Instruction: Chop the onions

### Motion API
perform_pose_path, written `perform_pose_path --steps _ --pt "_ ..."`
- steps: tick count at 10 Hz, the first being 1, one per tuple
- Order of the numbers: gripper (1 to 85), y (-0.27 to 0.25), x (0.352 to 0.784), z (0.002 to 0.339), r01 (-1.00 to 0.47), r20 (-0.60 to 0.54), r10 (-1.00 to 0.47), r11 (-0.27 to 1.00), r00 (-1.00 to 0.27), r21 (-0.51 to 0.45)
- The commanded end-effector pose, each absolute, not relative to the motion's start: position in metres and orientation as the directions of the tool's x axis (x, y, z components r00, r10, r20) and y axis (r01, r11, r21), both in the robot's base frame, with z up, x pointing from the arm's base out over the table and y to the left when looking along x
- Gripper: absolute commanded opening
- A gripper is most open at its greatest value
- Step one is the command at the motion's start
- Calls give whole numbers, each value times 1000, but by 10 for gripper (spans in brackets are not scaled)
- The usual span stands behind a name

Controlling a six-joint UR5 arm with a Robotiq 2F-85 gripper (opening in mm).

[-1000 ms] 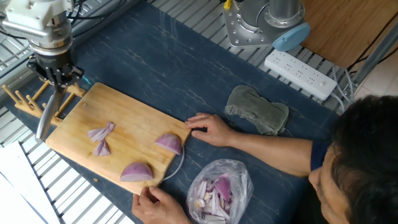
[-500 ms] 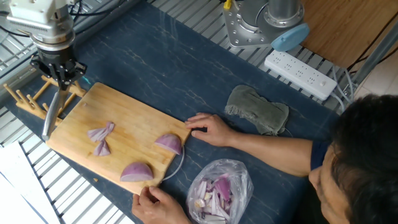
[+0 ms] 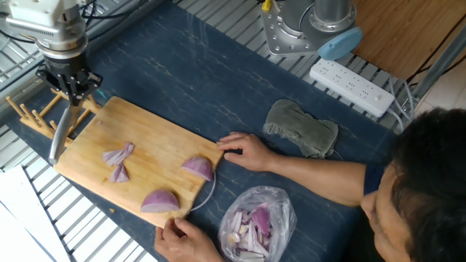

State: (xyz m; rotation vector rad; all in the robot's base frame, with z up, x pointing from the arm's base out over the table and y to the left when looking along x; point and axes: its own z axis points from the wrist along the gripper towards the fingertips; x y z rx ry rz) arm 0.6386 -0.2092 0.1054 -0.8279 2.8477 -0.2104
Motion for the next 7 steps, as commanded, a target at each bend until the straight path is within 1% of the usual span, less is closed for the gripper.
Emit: perform_pose_path --steps 1,2,3,4,5,7 --pt "10 -207 643 108 -466 -151 -491 868 -858 -171" --pt "10 -214 643 109 -445 -144 -474 874 -869 -194" --pt "10 -213 639 107 -402 -142 -426 899 -893 -173" --pt "10 -219 638 108 -376 -132 -403 907 -906 -190" --pt "10 -219 637 108 -378 -128 -404 907 -906 -187" --pt "10 -208 633 106 -405 -130 -423 903 -897 -146"
